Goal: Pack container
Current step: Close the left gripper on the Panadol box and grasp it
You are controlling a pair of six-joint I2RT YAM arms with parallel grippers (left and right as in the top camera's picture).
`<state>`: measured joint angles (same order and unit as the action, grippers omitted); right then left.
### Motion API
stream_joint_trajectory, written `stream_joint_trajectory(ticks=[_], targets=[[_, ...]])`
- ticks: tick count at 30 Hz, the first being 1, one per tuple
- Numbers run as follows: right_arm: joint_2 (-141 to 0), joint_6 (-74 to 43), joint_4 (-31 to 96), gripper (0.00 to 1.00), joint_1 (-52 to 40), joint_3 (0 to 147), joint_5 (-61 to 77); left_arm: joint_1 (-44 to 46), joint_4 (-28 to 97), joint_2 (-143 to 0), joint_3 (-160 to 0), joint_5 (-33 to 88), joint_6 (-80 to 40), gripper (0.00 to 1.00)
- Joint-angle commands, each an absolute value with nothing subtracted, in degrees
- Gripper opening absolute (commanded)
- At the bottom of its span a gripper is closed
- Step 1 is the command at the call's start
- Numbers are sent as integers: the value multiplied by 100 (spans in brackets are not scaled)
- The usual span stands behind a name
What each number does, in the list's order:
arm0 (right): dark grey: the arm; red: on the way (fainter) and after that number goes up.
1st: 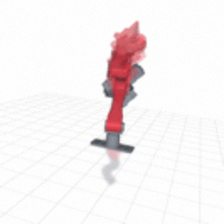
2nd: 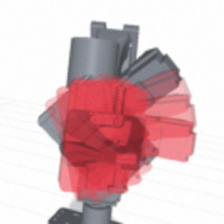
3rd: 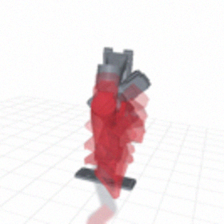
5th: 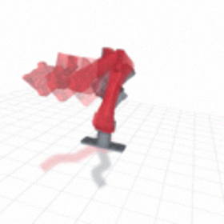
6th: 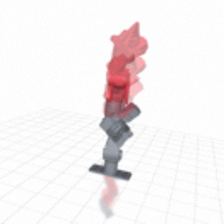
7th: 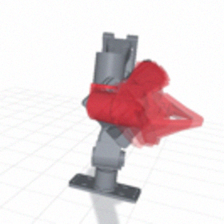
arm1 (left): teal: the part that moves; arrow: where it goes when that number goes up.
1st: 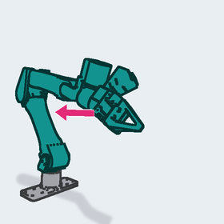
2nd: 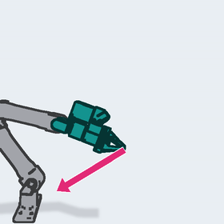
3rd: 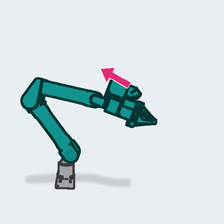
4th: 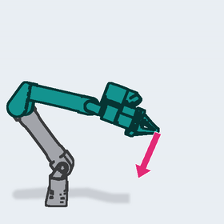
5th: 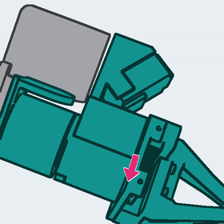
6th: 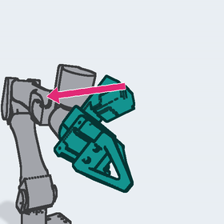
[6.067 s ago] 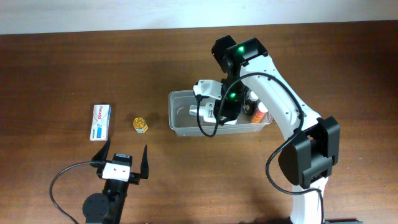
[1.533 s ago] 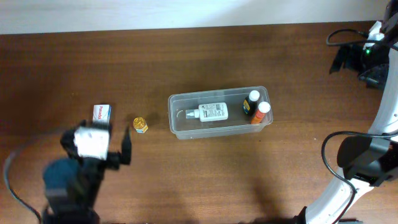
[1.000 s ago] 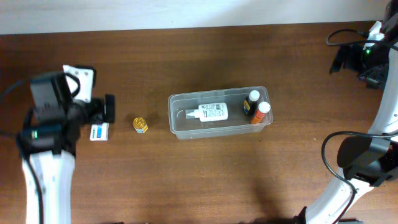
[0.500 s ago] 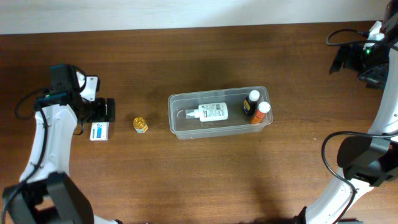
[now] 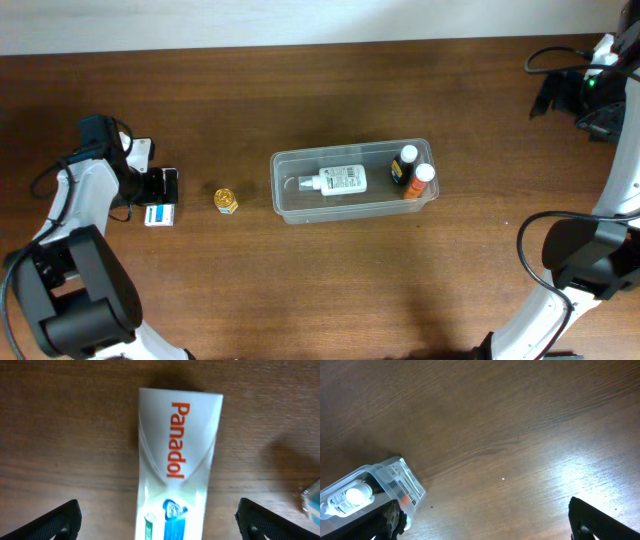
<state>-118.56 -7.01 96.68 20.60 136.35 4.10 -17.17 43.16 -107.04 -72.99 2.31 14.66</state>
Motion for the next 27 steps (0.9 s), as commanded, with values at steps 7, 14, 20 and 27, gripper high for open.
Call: stream_joint_trajectory(ticks=[7,14,20,27], targets=[[-11749,-668,9666,98,2104,13611,399,-1728,4165,-10938,-7371,211,1680,99],[-11749,-668,9666,98,2104,13611,399,-1726,4130,-10951,-7360,432,1575,99],[-11749,-668,9666,98,2104,13611,399,-1726,4007,-11146,-7356,421,1621,99],[-11749,-670,9666,98,2104,13611,399,-1726,4029,-11314,-7356,425,1619,99]])
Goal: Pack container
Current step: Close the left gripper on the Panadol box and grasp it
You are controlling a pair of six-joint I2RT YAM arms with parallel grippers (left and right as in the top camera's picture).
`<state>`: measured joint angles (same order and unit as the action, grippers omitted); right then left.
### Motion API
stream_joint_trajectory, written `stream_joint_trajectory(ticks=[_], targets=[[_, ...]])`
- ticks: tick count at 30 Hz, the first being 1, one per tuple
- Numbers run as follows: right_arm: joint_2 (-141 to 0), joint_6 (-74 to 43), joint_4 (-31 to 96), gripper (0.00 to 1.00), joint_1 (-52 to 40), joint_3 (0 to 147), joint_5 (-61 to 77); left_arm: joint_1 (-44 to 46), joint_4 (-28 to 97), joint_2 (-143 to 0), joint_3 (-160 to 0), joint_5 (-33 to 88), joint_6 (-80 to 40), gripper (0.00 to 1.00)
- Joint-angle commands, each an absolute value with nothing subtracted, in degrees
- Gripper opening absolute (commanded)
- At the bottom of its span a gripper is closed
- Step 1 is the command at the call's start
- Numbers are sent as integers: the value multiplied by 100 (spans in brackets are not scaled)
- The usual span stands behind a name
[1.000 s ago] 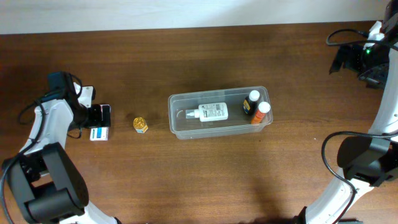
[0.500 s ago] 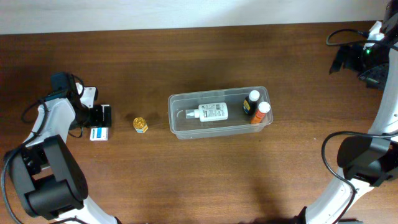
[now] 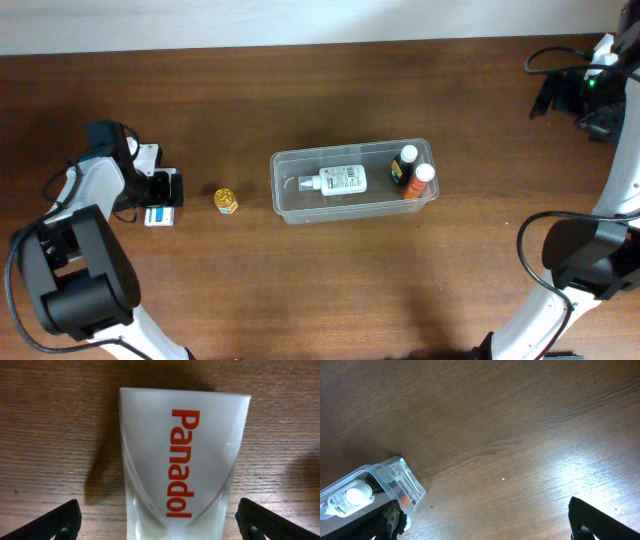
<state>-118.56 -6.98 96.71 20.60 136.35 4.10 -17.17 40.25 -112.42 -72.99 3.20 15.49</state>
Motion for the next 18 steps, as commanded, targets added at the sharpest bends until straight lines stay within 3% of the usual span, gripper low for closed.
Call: stream_joint_trajectory(ticks=[1,18], targets=[[-11749,-668,9666,98,2104,13611,399,-1726,4029,-11314,-7356,425,1619,99],[-11749,-668,9666,98,2104,13611,399,-1728,3997,-11314,-7356,515,1614,99]])
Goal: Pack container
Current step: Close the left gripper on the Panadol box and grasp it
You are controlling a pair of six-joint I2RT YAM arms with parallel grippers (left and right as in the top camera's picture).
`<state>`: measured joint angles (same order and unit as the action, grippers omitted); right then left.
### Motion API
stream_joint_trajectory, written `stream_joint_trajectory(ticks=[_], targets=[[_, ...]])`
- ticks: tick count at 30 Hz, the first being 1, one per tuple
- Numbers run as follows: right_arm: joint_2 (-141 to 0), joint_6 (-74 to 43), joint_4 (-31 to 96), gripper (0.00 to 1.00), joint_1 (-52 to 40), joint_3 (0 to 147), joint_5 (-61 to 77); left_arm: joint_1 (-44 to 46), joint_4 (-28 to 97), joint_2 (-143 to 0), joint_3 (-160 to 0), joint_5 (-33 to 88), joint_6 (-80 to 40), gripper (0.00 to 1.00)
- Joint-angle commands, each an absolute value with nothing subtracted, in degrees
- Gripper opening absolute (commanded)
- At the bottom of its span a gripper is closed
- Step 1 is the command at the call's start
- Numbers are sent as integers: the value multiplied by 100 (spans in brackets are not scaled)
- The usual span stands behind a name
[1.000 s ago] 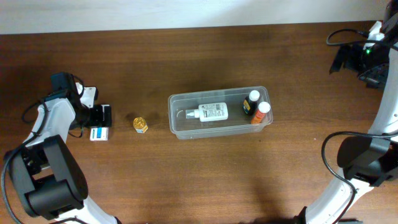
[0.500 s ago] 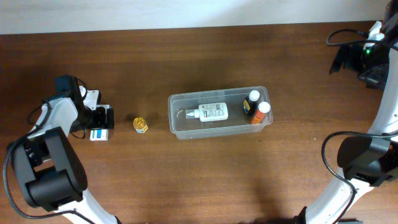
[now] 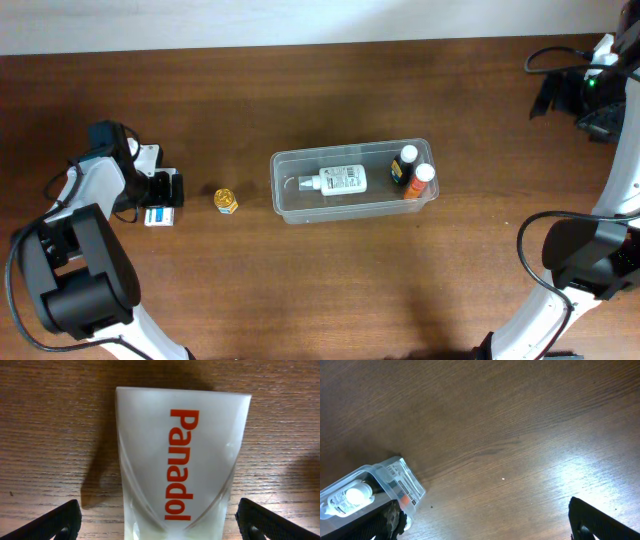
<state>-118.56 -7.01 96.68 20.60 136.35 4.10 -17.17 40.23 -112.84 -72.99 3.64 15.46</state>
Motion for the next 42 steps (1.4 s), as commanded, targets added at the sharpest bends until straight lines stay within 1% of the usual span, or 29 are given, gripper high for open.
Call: stream_joint_trajectory(ticks=[1,19,20,21,25,27,30,31,38,40,42], targets=[[-11749,-670,9666,98,2104,13611,399,-1728,3983,-11314,-7356,517,1614,99],[-11749,-670,9666,98,2104,13611,399,-1726,3983,-11345,-7332,469,1619,98],[-11749,-670,9666,98,2104,13611,399,-1726,3983,-11349,-7321,469,1619,94],[-11749,-670,9666,98,2104,13611,399,-1726,3983,-11358,-7310,469,1619,93],[-11749,-668,9666,98,2104,13611,399,-1728,3962,-11358,-7284,467,1619,89],[-11749,-670,9666,98,2104,13611,399,-1728,3962,-11358,-7284,469,1619,80],[-11749,-670,9666,98,2104,13611,399,-1728,3964,-11358,-7284,469,1619,70],[-11749,-668,9668,98,2104,13611,399,-1728,3964,-11358,-7284,469,1619,68],[-11749,-670,9666,98,2104,13611,399,-1728,3968,-11358,-7284,469,1616,67],[-11749,-668,9666,98,2104,13611,399,-1728,3968,-11358,-7284,469,1619,61],[-11749,-668,9666,98,2104,13611,399,-1728,3968,-11358,-7284,469,1616,59]])
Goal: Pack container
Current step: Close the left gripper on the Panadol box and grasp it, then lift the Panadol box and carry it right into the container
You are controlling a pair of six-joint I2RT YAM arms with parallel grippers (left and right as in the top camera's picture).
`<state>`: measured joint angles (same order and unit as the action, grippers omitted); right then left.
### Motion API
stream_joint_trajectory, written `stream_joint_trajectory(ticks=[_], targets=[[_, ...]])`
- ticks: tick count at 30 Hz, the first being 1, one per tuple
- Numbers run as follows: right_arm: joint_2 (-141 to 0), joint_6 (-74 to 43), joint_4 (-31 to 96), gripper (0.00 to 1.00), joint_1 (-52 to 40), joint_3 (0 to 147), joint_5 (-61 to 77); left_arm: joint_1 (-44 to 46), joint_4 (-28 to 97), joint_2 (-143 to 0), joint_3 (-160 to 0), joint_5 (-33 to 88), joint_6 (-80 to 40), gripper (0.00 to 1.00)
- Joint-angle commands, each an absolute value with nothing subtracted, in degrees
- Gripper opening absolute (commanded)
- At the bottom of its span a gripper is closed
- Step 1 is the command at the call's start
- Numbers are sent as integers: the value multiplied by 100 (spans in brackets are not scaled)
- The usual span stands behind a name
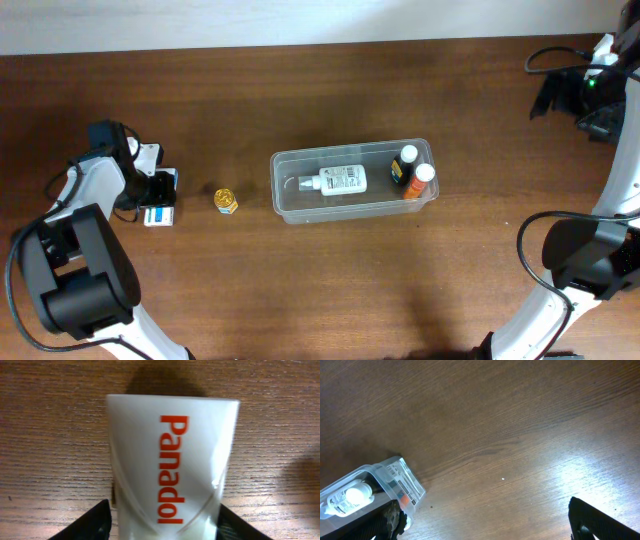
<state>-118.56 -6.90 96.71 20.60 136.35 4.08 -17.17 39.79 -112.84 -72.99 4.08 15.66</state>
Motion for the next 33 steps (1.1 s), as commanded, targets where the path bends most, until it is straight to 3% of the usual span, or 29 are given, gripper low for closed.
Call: stream_joint_trajectory(ticks=[1,11,15,33], targets=[[-11749,-670,9666,98,2104,13611,399,-1728,3968,-11358,-7284,469,1616,59],[-11749,-668,9666,98,2104,13611,399,-1728,3964,-11358,-7286,469,1616,57],[-11749,-670,9666,98,2104,13611,399,-1728,3964,-11358,-7286,469,1616,50],[-11749,-668,9666,98,2104,13611,399,-1726,4338,-11356,-7948,692,1485,50]])
